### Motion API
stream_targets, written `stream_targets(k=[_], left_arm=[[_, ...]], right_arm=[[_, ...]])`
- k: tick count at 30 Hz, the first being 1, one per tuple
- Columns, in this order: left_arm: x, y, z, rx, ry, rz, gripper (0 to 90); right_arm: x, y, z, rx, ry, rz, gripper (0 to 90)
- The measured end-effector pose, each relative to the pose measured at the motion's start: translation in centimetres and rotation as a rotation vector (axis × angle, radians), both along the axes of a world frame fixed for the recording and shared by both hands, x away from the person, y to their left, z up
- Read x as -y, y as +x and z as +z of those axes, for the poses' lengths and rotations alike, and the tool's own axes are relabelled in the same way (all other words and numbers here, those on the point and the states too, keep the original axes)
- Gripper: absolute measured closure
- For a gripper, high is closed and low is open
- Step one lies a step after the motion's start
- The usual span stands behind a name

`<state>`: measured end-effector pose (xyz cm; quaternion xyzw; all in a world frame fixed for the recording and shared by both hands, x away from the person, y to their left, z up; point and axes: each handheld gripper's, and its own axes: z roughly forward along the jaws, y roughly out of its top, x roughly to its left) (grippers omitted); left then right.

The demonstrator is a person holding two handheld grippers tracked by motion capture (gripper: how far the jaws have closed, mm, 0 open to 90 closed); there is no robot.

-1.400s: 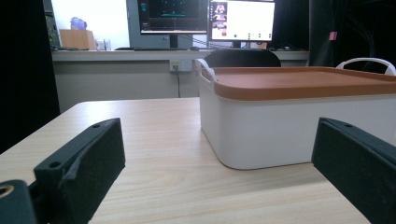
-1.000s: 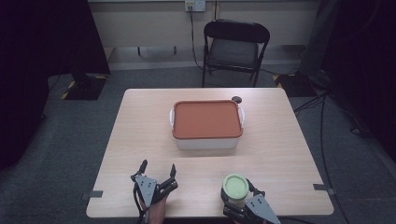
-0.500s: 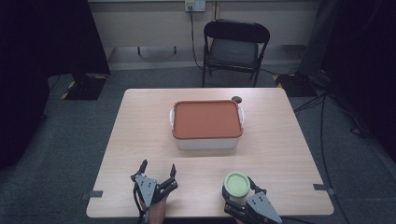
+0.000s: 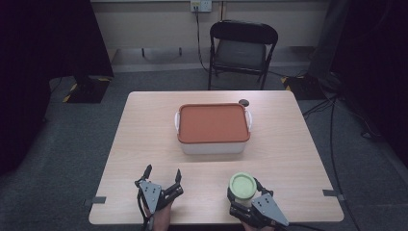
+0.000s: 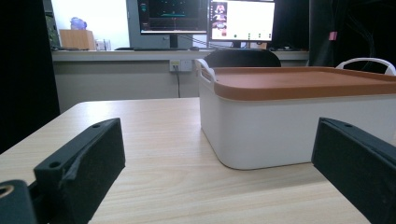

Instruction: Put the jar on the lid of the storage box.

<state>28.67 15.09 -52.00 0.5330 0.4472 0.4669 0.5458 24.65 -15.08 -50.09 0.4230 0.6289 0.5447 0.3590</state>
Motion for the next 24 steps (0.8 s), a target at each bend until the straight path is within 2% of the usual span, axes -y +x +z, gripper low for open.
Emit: stream_targets(k=[24], left_arm=[[0.0, 0.0, 0.0, 0.0, 0.0, 0.0, 2.2]], right_arm=[[0.2, 1.2, 1.5, 0.004, 0.004, 0.005, 11.0]])
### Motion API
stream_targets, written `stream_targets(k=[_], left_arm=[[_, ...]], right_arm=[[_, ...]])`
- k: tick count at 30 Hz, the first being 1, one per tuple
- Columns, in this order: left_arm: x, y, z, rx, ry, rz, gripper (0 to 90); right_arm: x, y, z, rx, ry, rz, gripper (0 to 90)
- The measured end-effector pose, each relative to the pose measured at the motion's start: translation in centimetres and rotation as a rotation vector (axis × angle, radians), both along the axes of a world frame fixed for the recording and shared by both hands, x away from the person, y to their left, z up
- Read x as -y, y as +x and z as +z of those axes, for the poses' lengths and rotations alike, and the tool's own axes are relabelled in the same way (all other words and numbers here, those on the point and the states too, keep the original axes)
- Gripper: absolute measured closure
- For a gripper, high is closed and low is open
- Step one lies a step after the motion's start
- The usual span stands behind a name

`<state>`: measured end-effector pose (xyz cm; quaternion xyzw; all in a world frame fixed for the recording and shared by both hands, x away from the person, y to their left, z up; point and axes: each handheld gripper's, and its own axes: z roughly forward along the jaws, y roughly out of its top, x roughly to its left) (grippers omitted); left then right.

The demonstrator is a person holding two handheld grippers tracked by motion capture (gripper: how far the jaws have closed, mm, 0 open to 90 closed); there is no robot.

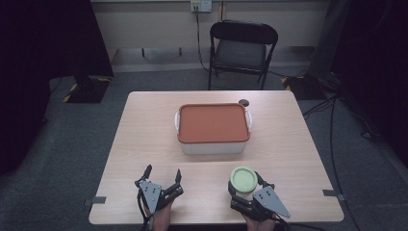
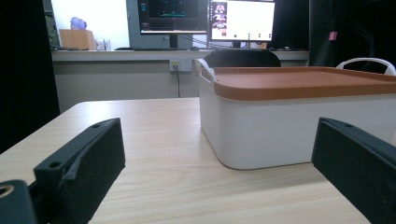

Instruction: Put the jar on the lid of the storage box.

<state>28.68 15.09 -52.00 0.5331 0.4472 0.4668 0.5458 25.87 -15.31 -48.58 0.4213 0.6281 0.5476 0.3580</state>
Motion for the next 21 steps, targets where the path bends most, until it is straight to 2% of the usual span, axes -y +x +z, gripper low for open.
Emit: stream_targets(k=[15, 21], left_arm=[[0.0, 0.0, 0.0, 0.0, 0.0, -0.002, 2.2], [0.0, 0.0, 0.0, 0.001, 0.0, -0.002, 2.2]], right_arm=[[0.7, 0.4, 0.5, -0.011, 0.018, -0.021, 11.0], [0.8, 0.8, 1.2, 0.003, 0.016, -0.022, 11.0]])
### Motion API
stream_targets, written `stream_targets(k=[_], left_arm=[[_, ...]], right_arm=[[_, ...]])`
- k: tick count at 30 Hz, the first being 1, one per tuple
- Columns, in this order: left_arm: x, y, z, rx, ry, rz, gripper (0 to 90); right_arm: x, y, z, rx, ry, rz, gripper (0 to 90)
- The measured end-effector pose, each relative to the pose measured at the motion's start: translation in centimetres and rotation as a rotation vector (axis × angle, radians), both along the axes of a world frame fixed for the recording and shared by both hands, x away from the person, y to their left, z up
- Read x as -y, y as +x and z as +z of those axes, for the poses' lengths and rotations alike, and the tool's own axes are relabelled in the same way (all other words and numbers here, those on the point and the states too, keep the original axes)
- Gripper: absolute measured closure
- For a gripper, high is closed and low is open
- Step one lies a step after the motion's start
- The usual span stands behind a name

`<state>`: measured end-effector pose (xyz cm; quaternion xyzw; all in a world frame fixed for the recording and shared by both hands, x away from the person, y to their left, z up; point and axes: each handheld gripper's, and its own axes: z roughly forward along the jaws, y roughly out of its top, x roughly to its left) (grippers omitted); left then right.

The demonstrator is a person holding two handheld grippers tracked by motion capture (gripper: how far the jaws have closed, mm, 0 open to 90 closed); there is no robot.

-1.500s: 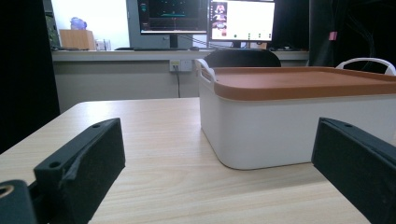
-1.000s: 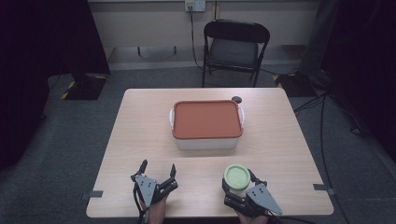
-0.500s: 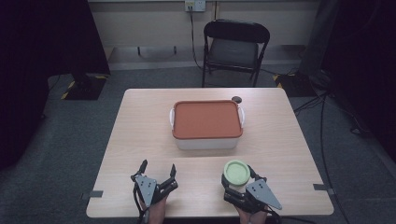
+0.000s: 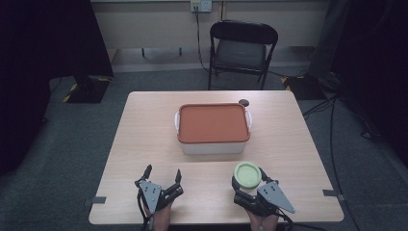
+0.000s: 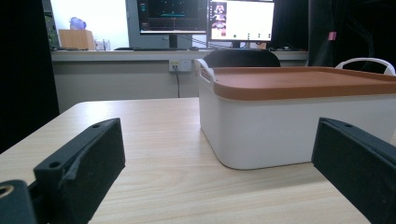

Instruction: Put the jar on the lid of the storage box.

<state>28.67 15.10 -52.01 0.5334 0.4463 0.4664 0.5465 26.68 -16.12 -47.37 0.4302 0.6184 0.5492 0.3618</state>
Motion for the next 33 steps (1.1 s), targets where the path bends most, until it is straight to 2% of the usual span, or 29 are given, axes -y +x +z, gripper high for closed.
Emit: stream_targets(k=[7, 15, 18, 33], left_arm=[[0.0, 0.0, 0.0, 0.0, 0.0, 0.0, 2.2], [0.0, 0.0, 0.0, 0.0, 0.0, 0.0, 2.2], [0.0, 0.0, 0.0, 0.0, 0.0, 0.0, 2.2], [0.0, 0.0, 0.0, 0.0, 0.0, 0.0, 2.2]], right_arm=[[-0.1, 0.9, 1.0, 0.008, -0.012, 0.005, 11.0], [-0.2, 2.2, 1.1, 0.0, -0.017, 0.017, 11.0], [-0.4, 2.5, 1.4, 0.0, -0.009, 0.024, 11.0], [-1.0, 3.5, 2.5, 0.019, -0.035, 0.039, 11.0]])
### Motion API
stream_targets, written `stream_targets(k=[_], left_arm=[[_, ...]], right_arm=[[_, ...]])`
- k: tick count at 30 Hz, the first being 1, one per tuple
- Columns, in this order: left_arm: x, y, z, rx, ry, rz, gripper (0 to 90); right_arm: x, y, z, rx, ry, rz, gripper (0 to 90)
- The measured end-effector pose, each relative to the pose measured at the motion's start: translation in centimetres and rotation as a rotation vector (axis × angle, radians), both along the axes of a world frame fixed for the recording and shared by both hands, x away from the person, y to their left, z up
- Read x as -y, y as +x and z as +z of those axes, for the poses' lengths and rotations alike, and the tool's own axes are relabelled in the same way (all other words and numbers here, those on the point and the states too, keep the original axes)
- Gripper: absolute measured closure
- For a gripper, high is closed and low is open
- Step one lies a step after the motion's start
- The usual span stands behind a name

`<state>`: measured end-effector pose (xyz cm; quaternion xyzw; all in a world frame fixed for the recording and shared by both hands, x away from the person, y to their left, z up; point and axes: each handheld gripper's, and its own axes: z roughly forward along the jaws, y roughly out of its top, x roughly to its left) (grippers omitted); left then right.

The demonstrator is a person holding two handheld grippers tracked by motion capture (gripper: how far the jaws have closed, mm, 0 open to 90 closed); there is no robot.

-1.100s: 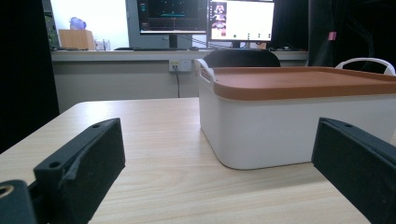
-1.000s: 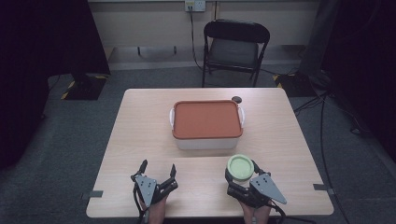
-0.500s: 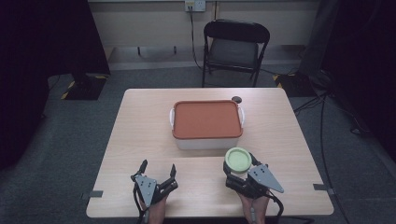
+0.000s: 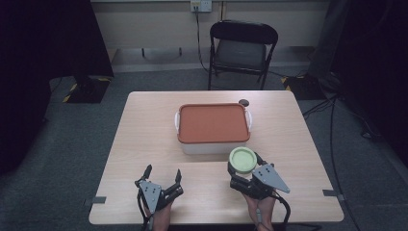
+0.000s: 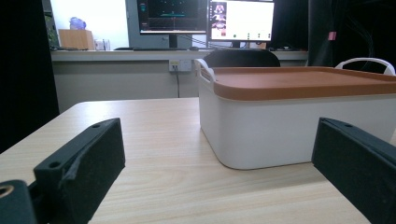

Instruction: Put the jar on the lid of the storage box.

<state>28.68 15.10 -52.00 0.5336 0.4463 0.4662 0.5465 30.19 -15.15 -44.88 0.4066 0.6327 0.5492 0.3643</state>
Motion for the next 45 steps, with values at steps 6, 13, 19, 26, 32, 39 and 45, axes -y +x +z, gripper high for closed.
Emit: stream_targets(k=[6, 13, 19, 26, 32, 39, 45], left_arm=[[0.0, 0.0, 0.0, 0.0, 0.0, 0.0, 2.2], [0.0, 0.0, 0.0, 0.0, 0.0, 0.0, 2.2], [0.0, 0.0, 0.0, 0.0, 0.0, 0.0, 2.2], [0.0, 0.0, 0.0, 0.0, 0.0, 0.0, 2.2], [0.0, 0.0, 0.0, 0.0, 0.0, 0.0, 2.2], [0.0, 0.0, 0.0, 0.0, 0.0, 0.0, 2.2], [0.0, 0.0, 0.0, 0.0, 0.0, 0.0, 2.2]], right_arm=[[-0.2, 0.5, 0.3, 0.002, -0.01, 0.003, 11.0], [-0.5, 1.0, 0.9, 0.011, -0.02, 0.01, 11.0], [-0.8, 1.5, 1.2, 0.022, -0.031, 0.017, 11.0], [-0.9, 2.0, 1.6, 0.025, -0.029, 0.016, 11.0], [-1.0, 2.3, 1.8, 0.024, -0.029, 0.017, 11.0], [-1.1, 2.8, 2.1, 0.024, -0.024, 0.017, 11.0], [-1.2, 3.3, 2.5, 0.028, -0.022, 0.017, 11.0]])
